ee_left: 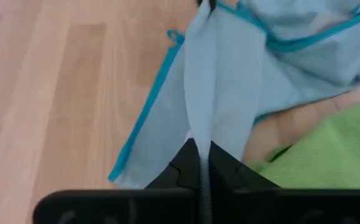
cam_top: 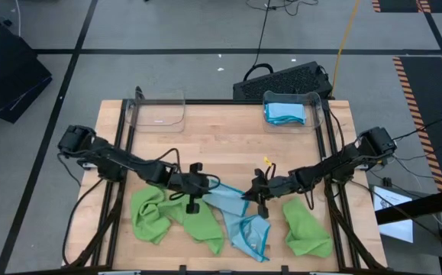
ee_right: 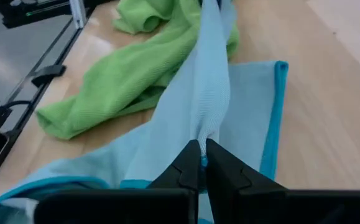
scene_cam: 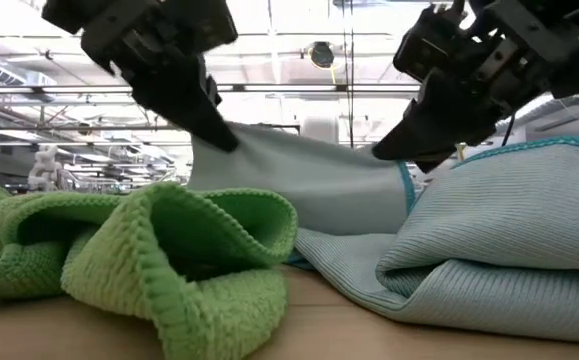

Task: Fold microfiber towels
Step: Fold the top blue microfiber cloth

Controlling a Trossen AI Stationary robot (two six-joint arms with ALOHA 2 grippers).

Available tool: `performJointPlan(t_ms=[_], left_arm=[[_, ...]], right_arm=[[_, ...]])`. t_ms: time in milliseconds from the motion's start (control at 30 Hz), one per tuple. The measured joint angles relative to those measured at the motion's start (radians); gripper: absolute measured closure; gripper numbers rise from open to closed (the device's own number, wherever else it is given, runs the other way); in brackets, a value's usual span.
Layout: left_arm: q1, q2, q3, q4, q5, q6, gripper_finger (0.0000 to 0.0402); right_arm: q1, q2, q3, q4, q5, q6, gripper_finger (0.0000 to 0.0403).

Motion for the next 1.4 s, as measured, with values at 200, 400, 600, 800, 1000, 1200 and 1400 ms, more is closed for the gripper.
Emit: performJointPlan(t_ms=[200,400,600,800,1000,1200,1400], left_arm=[[0.053,0.036,0.001,0.042,-0.006,0.018,0.0393],[0.088,0.076,0.002,0.069,-0.002,0.034,0.0384],[0.119,0.114,0.000,0.092,0.041,0.057,0.0391],[0.107,0.123,0.000,0.119,0.190,0.085,0.0387],[0.019,0.060,0.000,0.139,0.277,0.080,0.0396],[-0.091,-0.039,0.001,0.199,0.218,0.078,0.0389],[-0.102,-0.087,0.002,0.180,0.097,0.080,0.0392]], right_arm=[[-0.002,-0.001,0.001,-0.079,0.054,0.057,0.0395],[-0.002,0.000,0.000,-0.127,0.082,0.088,0.0395],[-0.002,0.006,-0.001,-0.152,0.084,0.113,0.0395],[0.016,0.005,-0.001,-0.146,-0.004,0.071,0.0395],[0.073,-0.035,-0.001,-0.057,-0.081,0.002,0.0395],[0.143,-0.133,0.006,-0.040,0.036,-0.014,0.0395],[0.180,-0.208,0.032,-0.156,0.162,-0.043,0.0395]])
